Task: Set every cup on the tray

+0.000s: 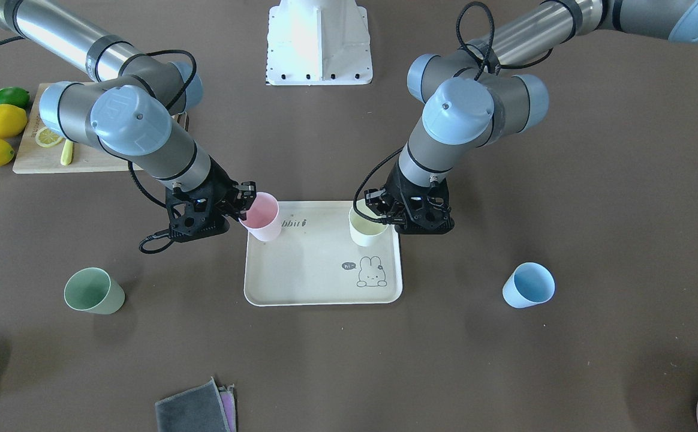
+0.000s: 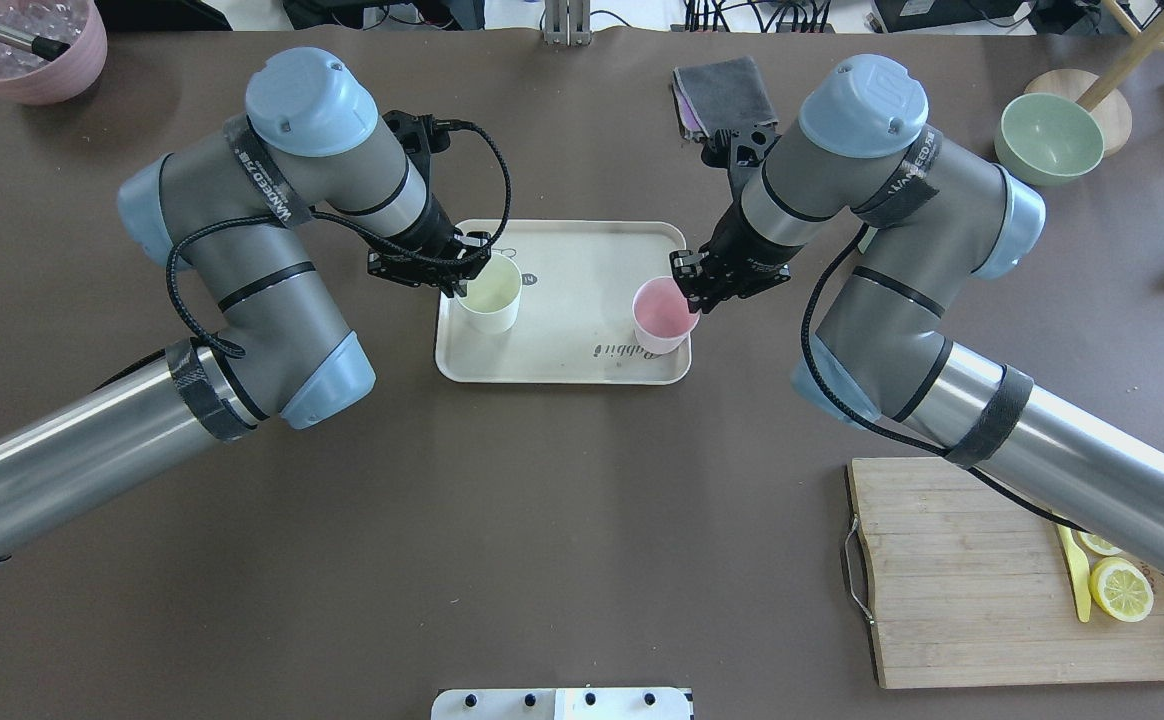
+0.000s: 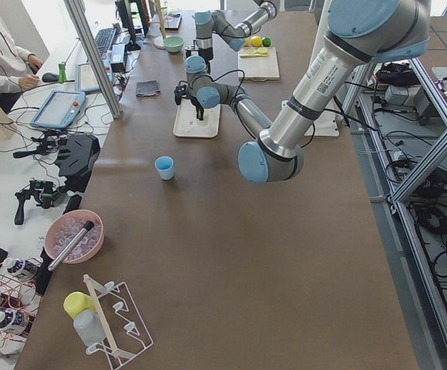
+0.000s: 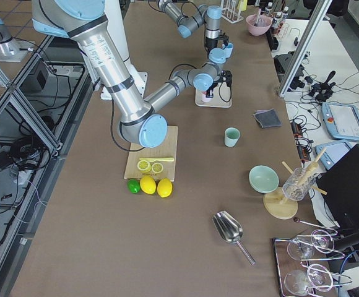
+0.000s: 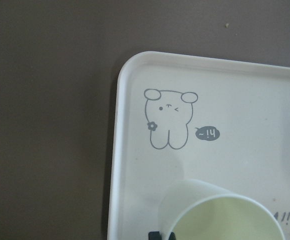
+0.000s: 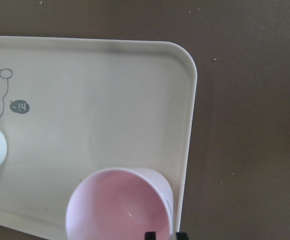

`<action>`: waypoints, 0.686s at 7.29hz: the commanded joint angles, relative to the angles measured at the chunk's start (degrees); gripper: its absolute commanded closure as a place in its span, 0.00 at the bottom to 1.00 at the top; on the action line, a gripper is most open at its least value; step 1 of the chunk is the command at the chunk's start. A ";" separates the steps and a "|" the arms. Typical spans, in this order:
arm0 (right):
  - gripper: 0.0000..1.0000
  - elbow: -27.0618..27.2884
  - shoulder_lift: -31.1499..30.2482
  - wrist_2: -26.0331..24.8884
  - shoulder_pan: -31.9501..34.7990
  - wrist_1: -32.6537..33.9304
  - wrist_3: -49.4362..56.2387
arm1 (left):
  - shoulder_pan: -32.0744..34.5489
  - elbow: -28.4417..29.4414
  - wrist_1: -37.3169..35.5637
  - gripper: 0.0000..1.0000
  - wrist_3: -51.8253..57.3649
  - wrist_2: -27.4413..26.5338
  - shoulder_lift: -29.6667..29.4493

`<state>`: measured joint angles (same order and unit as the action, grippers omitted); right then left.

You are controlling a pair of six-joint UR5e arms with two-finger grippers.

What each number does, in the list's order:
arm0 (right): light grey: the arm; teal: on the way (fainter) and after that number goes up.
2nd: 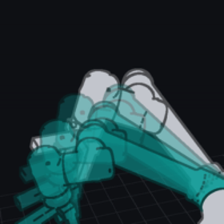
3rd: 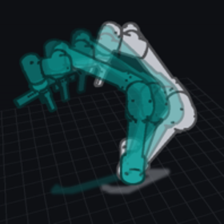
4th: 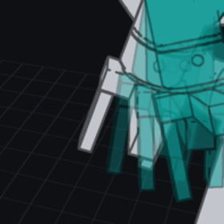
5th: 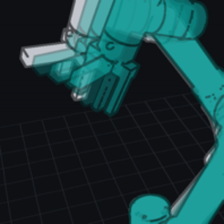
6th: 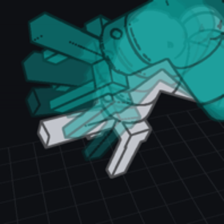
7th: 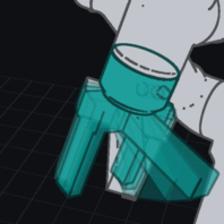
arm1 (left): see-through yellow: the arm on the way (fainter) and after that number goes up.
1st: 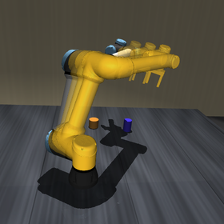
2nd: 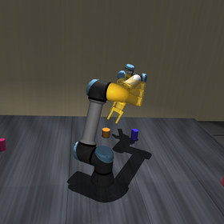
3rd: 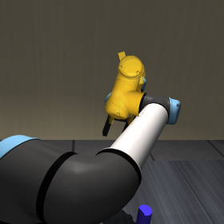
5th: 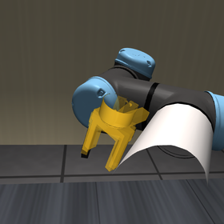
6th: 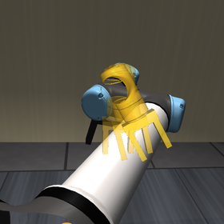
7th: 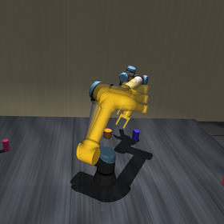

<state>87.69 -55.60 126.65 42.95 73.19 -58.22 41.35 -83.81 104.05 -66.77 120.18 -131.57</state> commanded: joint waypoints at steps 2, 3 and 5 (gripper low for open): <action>0.00 0.37 -1.08 8.82 8.60 -0.24 1.34 | 4.15 -0.47 0.28 0.02 5.74 0.13 3.32; 0.00 0.37 -3.87 10.87 12.21 -0.15 4.92 | 7.31 -2.57 0.02 0.02 8.56 1.88 6.21; 0.00 -1.11 -6.88 10.90 18.64 2.64 13.62 | 13.38 -2.24 -0.07 0.02 15.95 5.15 8.34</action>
<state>87.45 -60.89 137.06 57.54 73.88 -49.63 51.28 -86.08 104.09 -54.86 123.91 -124.65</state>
